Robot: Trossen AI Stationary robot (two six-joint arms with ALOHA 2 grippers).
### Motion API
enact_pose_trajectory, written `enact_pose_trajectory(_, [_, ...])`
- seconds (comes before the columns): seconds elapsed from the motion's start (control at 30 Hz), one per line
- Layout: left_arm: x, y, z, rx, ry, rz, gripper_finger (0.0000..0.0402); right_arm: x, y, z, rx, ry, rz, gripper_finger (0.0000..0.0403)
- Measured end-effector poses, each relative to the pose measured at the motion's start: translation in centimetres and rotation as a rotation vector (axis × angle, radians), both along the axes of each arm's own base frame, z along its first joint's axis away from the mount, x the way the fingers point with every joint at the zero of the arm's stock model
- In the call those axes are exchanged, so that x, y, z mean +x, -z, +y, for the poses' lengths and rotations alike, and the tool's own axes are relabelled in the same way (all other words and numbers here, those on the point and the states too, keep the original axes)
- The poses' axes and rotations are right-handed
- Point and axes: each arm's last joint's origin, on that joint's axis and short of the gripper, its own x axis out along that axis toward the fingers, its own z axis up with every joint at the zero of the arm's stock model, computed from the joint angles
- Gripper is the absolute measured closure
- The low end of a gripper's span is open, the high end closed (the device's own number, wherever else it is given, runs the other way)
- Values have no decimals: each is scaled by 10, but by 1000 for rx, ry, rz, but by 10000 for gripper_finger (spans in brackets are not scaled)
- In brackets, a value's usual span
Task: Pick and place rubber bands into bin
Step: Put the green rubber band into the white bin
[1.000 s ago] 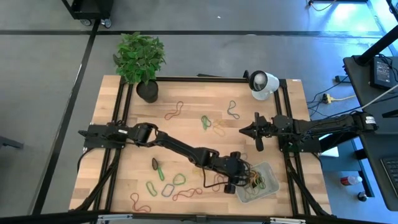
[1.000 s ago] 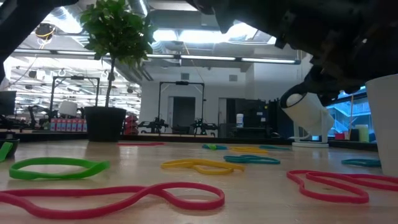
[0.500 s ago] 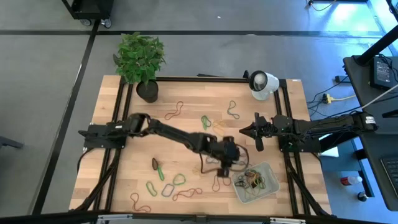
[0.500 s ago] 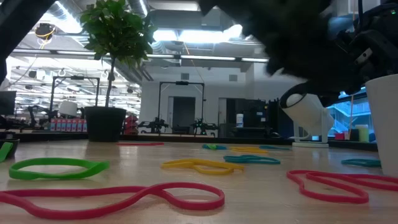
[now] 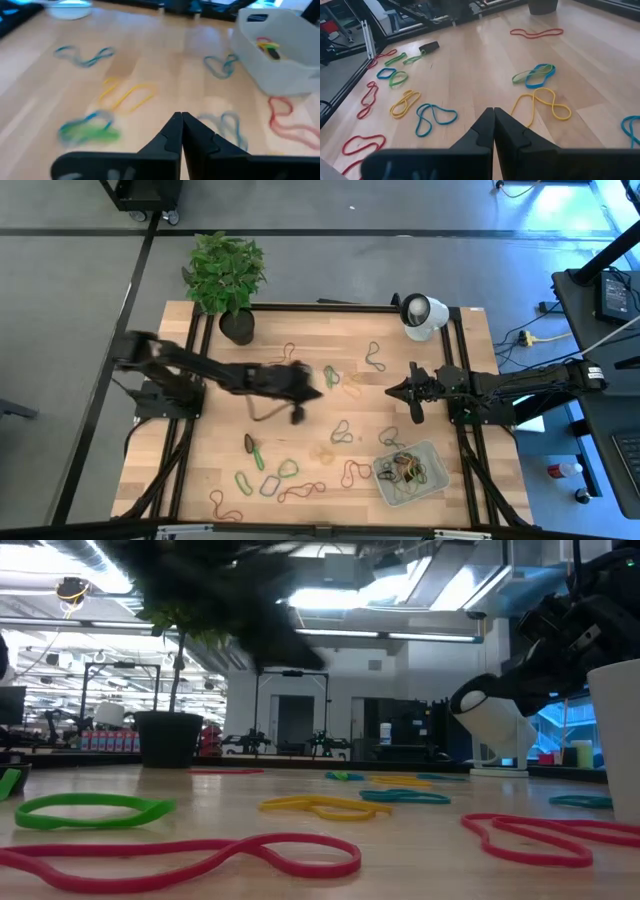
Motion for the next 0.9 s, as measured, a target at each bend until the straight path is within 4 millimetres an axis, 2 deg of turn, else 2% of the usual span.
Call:
enact_pose_trajectory(0.17, [-65, 3, 6, 19, -61, -41, 399, 0, -1, 0, -6, 3, -16, 389])
enact_pose_trajectory(0.3, [-98, 3, 8, 61, -80, -104, 399, 2, -9, -3, -24, 82, -94, 386])
enact_pose_trajectory(0.4, [-115, 4, 9, 114, -94, -137, 399, 6, -14, -3, -29, 105, -95, 369])
enact_pose_trajectory(0.63, [-128, 2, 10, 154, -102, -186, 398, 29, -33, -6, -52, 160, -58, 296])
enact_pose_trajectory(0.77, [-128, 2, 10, 154, -102, -185, 400, 56, -46, -9, -77, 171, -12, 263])
enact_pose_trajectory(0.9, [-127, -1, 12, 145, -153, -220, 398, 90, -55, -18, -96, 214, 120, 253])
